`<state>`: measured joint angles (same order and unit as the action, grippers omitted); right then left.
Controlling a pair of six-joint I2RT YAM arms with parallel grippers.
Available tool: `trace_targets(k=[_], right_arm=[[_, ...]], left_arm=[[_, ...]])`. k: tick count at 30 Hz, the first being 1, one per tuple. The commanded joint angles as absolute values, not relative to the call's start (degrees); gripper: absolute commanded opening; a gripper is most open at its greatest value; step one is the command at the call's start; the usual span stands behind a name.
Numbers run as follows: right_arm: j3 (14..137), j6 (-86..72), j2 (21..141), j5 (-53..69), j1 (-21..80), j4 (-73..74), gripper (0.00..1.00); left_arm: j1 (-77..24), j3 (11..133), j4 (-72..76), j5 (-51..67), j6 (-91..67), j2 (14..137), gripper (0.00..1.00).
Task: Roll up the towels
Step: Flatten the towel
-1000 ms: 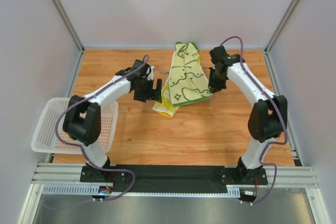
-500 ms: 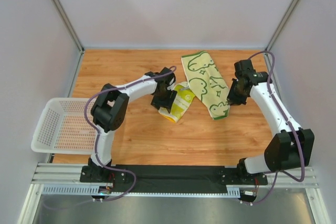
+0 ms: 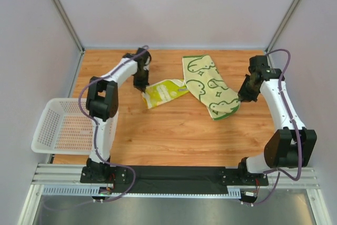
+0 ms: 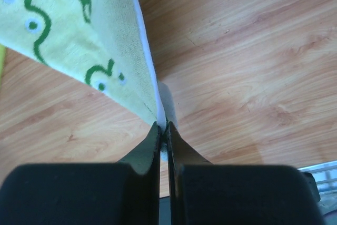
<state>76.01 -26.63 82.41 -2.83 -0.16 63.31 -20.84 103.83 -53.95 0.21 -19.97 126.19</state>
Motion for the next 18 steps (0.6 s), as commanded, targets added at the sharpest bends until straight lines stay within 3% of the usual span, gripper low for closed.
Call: trace_targets(k=[1, 5, 9, 14, 18], right_arm=[[77.6, -25.0, 84.1, -0.9, -1.2, 64.9, 0.0], [74.8, -25.9, 84.8, 3.2, -1.3, 64.5, 0.0], [71.2, -27.3, 85.8, 5.7, -1.3, 63.2, 0.0], [69.2, -28.4, 86.8, 3.8, -1.7, 63.6, 0.0], [69.4, -29.5, 86.4, 2.2, -7.9, 64.0, 0.0]], left_arm=[[-11.0, 110.0, -60.1, -4.4, -24.2, 125.3, 0.0], [-2.6, 112.8, -61.3, -4.8, -27.9, 123.3, 0.0], [-0.7, 114.3, -62.3, -9.2, -28.9, 121.5, 0.01], [6.6, 115.6, -62.0, -8.2, -33.1, 118.6, 0.01], [10.2, 123.0, -65.0, -8.3, -32.8, 120.5, 0.0]])
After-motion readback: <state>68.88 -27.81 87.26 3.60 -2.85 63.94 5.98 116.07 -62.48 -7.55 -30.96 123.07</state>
